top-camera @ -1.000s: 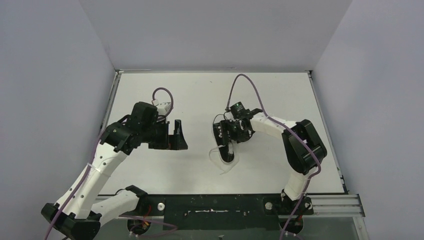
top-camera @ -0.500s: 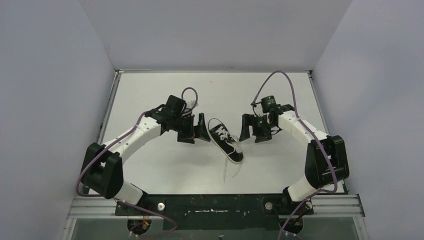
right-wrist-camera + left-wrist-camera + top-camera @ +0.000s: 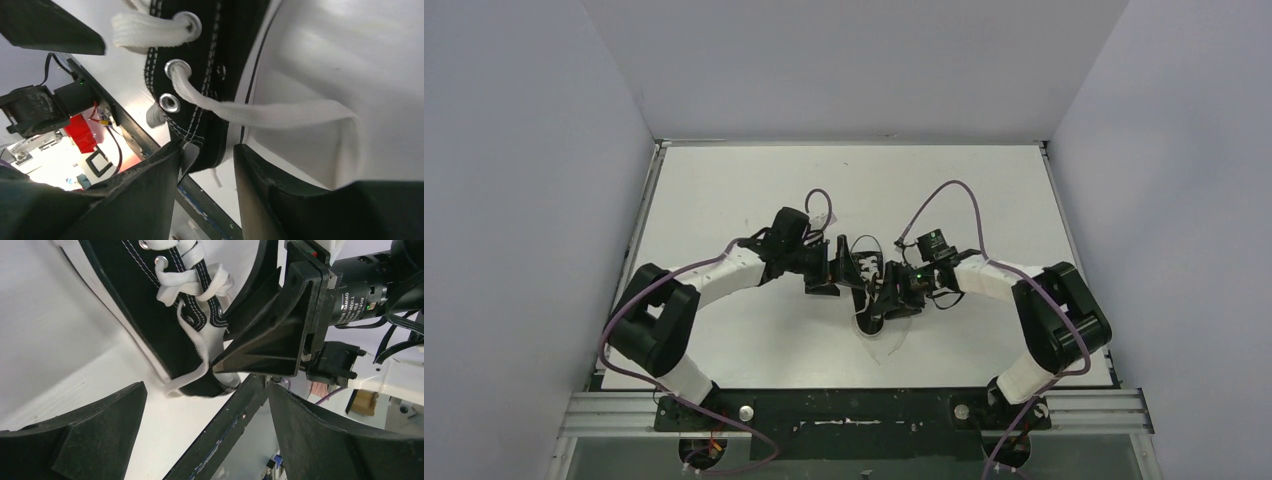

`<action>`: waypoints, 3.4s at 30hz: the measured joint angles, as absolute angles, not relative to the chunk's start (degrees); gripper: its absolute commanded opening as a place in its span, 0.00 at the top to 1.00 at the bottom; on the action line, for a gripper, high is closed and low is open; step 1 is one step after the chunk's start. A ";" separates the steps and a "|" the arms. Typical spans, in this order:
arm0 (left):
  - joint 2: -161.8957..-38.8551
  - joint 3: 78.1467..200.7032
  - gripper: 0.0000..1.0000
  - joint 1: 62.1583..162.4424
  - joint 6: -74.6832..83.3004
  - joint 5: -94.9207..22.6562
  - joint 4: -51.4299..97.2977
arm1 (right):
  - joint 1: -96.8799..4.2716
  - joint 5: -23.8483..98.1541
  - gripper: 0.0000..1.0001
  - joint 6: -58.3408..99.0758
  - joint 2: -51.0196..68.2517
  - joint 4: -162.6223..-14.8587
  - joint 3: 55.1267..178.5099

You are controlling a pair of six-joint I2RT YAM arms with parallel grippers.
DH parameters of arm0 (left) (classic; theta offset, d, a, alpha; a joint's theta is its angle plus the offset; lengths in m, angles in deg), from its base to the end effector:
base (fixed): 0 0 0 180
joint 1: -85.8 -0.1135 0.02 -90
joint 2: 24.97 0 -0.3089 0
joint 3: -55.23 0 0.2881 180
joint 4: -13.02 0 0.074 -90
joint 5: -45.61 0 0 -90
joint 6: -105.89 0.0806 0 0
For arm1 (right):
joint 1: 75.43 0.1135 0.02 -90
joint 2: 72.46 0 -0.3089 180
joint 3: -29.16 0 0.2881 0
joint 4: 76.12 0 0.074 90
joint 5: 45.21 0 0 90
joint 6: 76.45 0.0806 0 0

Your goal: Tie the shoes

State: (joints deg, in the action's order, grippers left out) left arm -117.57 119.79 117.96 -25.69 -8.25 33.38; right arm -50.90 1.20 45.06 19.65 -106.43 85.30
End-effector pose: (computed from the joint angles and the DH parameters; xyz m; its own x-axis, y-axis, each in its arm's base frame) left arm 0.2969 -0.2429 0.1826 -0.9788 -0.0177 -0.2039 0.1494 0.6197 -0.7705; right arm 0.2660 0.1825 0.1318 -0.9991 -0.0399 -0.0130 -0.0362 0.6622 0.7484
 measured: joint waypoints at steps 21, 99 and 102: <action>-127.73 123.44 0.70 120.02 -15.88 -5.91 35.06 | -53.89 21.13 0.40 31.90 16.64 -128.88 92.38; -121.15 117.32 1.00 120.21 -22.50 -10.59 26.47 | -46.02 15.91 1.00 75.03 25.95 -81.27 97.59; -120.98 117.32 1.00 120.21 -22.46 -11.07 26.38 | -46.02 15.89 1.00 73.21 25.95 -83.28 98.11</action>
State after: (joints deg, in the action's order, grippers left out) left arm -120.98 117.32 120.21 -22.46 -11.07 26.38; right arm -46.02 15.89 73.21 25.95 -83.28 98.11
